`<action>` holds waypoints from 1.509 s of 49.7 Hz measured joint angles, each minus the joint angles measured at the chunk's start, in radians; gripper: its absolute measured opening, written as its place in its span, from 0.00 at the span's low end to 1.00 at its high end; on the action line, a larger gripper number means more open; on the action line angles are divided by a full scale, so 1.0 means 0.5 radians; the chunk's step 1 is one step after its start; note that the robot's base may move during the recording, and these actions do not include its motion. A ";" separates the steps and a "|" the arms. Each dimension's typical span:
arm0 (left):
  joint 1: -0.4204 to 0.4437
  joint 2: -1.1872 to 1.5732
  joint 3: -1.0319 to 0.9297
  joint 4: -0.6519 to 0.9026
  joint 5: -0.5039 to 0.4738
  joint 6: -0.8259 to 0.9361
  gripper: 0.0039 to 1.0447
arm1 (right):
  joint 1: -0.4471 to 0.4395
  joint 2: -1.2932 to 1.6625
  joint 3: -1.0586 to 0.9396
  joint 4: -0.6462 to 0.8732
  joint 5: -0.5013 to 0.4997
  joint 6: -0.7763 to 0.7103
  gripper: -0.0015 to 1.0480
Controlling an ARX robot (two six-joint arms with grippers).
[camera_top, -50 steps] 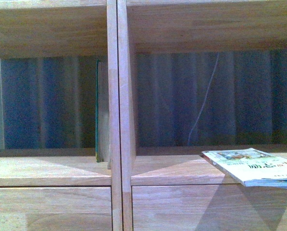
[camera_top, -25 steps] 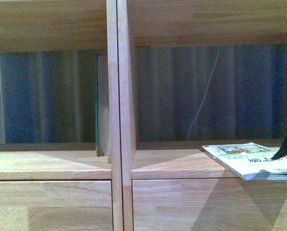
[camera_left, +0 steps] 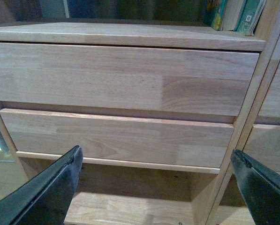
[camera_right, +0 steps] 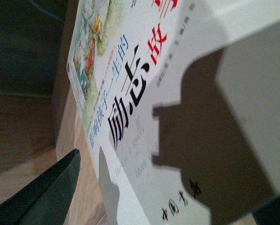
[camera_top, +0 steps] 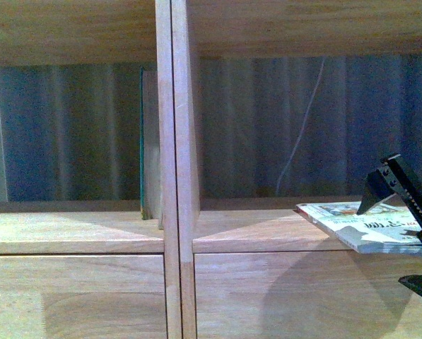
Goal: Organize books on shelf
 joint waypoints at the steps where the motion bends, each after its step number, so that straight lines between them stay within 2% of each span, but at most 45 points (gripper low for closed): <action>1: 0.000 0.000 0.000 0.000 0.000 0.001 0.93 | -0.002 0.005 0.006 -0.003 0.000 -0.001 0.93; 10: 0.000 0.000 0.000 0.000 0.000 0.000 0.93 | -0.031 0.067 0.095 -0.043 0.001 -0.032 0.93; 17: 0.000 0.000 0.000 0.000 0.000 0.000 0.93 | -0.049 0.107 0.131 -0.054 0.007 -0.053 0.68; 29: 0.000 0.000 0.000 0.000 0.000 0.001 0.93 | -0.053 0.111 0.148 -0.048 0.003 -0.056 0.36; 34: 0.000 0.000 0.000 0.000 0.000 0.000 0.93 | -0.068 0.072 0.137 -0.048 -0.048 -0.024 0.26; 37: 0.000 0.000 0.000 -0.001 0.000 0.000 0.93 | -0.081 0.032 0.129 -0.037 -0.060 -0.070 0.13; 39: 0.000 0.000 0.000 0.000 0.000 0.001 0.93 | -0.090 0.009 0.122 -0.030 -0.074 -0.093 0.09; 66: 0.000 0.000 0.000 0.000 0.000 0.001 0.93 | -0.260 -0.633 -0.239 -0.021 -0.404 -0.390 0.07; 75: 0.000 0.000 0.000 0.000 0.000 0.001 0.93 | -0.218 -0.950 -0.420 0.078 -0.639 -0.563 0.07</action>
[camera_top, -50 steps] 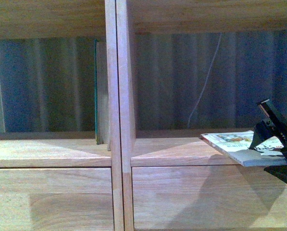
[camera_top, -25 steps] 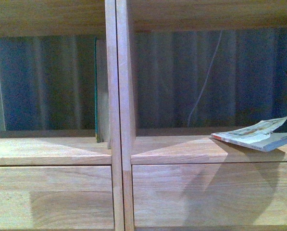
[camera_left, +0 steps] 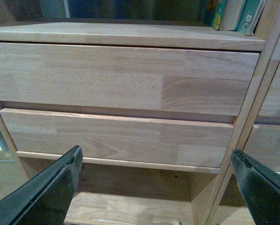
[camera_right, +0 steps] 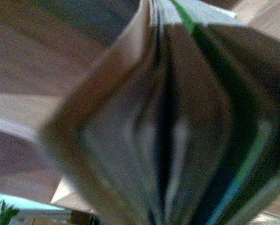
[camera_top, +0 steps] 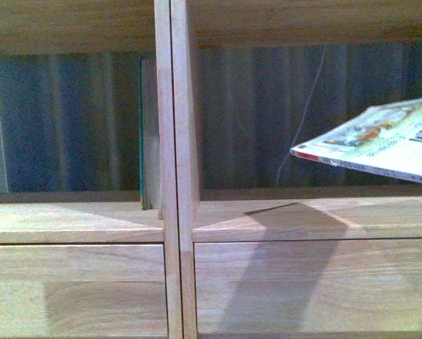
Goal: Organize books on shelf
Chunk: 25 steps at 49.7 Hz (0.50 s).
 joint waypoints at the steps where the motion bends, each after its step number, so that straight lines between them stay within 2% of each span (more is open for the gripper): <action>1: 0.000 0.000 0.000 0.000 0.000 0.000 0.93 | 0.019 -0.058 -0.029 0.020 -0.027 -0.013 0.07; 5: 0.000 0.000 0.000 -0.001 0.000 -0.001 0.93 | 0.086 -0.217 -0.096 0.077 -0.103 -0.054 0.07; 11: 0.000 0.000 0.000 0.000 0.000 -0.001 0.93 | 0.234 -0.382 -0.158 0.098 -0.090 -0.097 0.07; 25: 0.000 0.000 0.000 0.000 0.000 0.000 0.93 | 0.697 -0.436 -0.258 0.170 0.143 -0.188 0.07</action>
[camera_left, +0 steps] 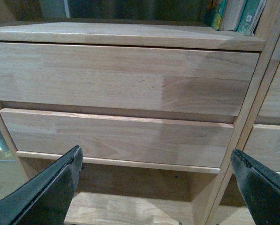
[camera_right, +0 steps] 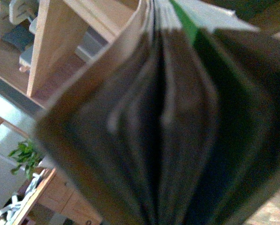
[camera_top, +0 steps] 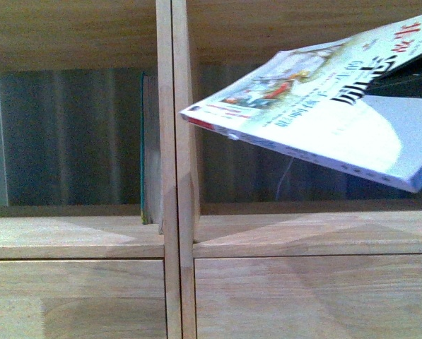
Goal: Organize books on shelf
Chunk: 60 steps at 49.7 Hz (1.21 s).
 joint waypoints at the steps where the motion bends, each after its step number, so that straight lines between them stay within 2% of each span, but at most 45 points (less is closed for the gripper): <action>1: 0.000 0.000 0.000 0.000 0.000 0.000 0.93 | 0.018 0.002 -0.002 0.007 0.012 -0.003 0.07; 10: 0.000 0.000 0.000 0.000 0.000 0.000 0.93 | 0.246 0.089 -0.008 0.136 0.126 -0.041 0.07; 19: 0.000 0.000 0.000 0.000 0.000 -0.001 0.93 | 0.366 0.288 0.017 0.259 0.170 -0.078 0.07; 41: 0.000 0.000 0.000 0.000 0.000 -0.001 0.93 | 0.290 0.636 0.245 0.344 0.163 -0.123 0.07; 43: 0.005 0.035 0.020 -0.054 -0.004 -0.085 0.93 | 0.277 0.639 0.248 0.344 0.155 -0.124 0.07; 45: 0.052 0.195 0.068 -0.042 0.069 -0.288 0.93 | 0.263 0.639 0.249 0.344 0.140 -0.127 0.07; 49: 0.209 0.571 0.175 0.219 0.288 -0.603 0.93 | 0.249 0.639 0.251 0.343 0.123 -0.130 0.07; 54: 0.421 1.106 0.432 0.583 0.675 -0.902 0.93 | 0.219 0.631 0.251 0.340 0.111 -0.130 0.07; 55: 0.433 1.145 0.455 0.607 0.694 -0.915 0.93 | 0.212 0.626 0.251 0.340 0.112 -0.130 0.07; 60: 0.448 1.492 0.672 0.861 1.118 -1.244 0.93 | 0.201 0.597 0.251 0.329 0.122 -0.131 0.07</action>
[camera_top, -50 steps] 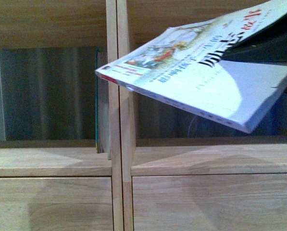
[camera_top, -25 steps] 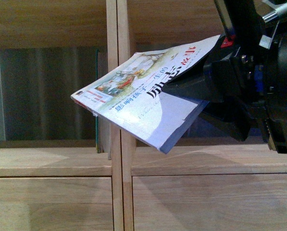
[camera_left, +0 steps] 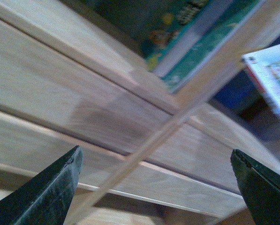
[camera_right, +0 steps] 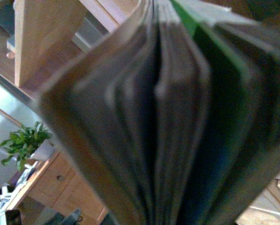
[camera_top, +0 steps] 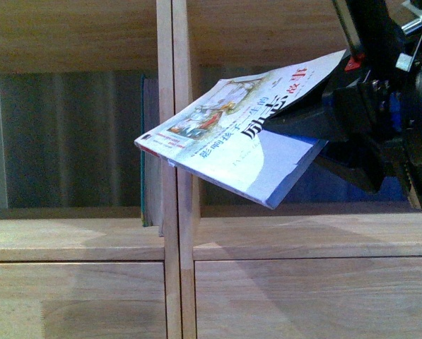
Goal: Organize books on shelf
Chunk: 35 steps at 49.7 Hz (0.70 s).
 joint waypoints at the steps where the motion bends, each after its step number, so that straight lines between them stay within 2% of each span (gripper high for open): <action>1: -0.016 0.044 0.034 0.049 0.048 -0.056 0.93 | 0.001 -0.008 0.000 -0.002 0.000 -0.002 0.07; 4: -0.076 0.143 0.121 0.181 0.138 -0.213 0.93 | 0.009 -0.031 0.000 -0.007 -0.001 -0.006 0.07; 8: -0.152 0.222 0.201 0.311 0.150 -0.330 0.93 | 0.029 -0.062 0.000 -0.012 -0.001 -0.008 0.07; 20: -0.570 0.466 0.454 0.733 -0.104 -0.773 0.93 | 0.083 -0.113 0.000 -0.030 -0.048 -0.005 0.07; 28: -0.861 0.580 0.533 0.826 -0.206 -0.854 0.93 | 0.099 -0.117 0.000 -0.047 -0.081 -0.001 0.07; 35: -1.023 0.669 0.570 0.855 -0.247 -0.868 0.93 | 0.103 -0.130 0.000 -0.047 -0.108 0.023 0.07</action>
